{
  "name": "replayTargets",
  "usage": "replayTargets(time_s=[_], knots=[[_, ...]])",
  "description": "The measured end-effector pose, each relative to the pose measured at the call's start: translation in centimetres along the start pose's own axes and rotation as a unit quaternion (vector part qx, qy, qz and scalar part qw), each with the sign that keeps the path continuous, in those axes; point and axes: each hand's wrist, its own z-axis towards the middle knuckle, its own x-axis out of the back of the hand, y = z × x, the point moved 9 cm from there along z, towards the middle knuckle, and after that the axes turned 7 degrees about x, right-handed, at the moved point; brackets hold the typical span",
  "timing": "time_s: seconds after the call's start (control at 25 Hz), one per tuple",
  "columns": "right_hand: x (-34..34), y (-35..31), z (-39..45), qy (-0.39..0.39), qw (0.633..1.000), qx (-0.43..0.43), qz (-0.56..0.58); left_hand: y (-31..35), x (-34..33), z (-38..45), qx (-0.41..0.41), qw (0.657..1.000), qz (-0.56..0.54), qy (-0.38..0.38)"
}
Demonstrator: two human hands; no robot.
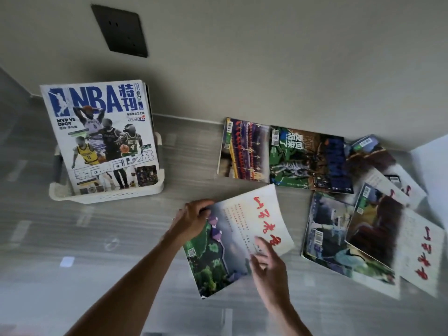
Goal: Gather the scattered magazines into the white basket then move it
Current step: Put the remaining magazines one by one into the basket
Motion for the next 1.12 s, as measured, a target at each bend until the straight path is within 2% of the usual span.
replayTargets(time_s=[0.04,0.08,0.12,0.2,0.28,0.4,0.52,0.6,0.68,0.8,0.88,1.12], knots=[[1.7,0.8,0.3,0.080,0.995,-0.056,0.026,0.0,1.2,-1.1,-0.029,0.997,-0.071,0.007],[2.6,1.5,0.6,0.128,0.983,-0.119,0.053,-0.2,2.7,-2.3,-0.053,0.989,-0.137,0.018],[2.2,1.9,1.0,0.130,0.972,-0.166,0.103,-0.7,4.6,-3.4,-0.069,0.978,-0.193,0.031],[-1.8,0.0,3.0,0.042,0.952,-0.178,0.243,-2.0,8.3,-5.2,-0.072,0.955,-0.282,0.054],[-5.1,-4.3,5.1,-0.010,0.941,-0.145,0.307,-3.7,12.1,-6.7,-0.056,0.936,-0.329,0.108],[-7.2,-12.6,9.8,-0.002,0.950,-0.050,0.307,-3.4,19.7,-7.8,-0.062,0.930,-0.267,0.244],[-8.1,-23.7,14.5,0.002,0.950,0.082,0.301,-1.4,29.9,-7.1,-0.105,0.912,-0.223,0.329],[-8.8,-30.3,16.8,0.011,0.954,0.165,0.250,-1.2,35.7,-5.5,-0.066,0.913,-0.182,0.359],[-10.0,-34.5,18.3,0.023,0.958,0.202,0.201,-2.8,39.3,-4.3,-0.021,0.903,-0.185,0.387],[-13.0,-36.0,20.0,0.016,0.974,0.178,0.136,-5.5,40.7,-3.5,0.042,0.897,-0.113,0.426],[-14.5,-35.0,20.7,0.007,0.984,0.157,0.084,-7.3,39.8,-2.5,0.076,0.905,-0.087,0.410],[-18.0,-29.9,20.3,-0.020,0.993,0.106,0.045,-12.2,36.2,-0.4,0.127,0.930,-0.037,0.344]])
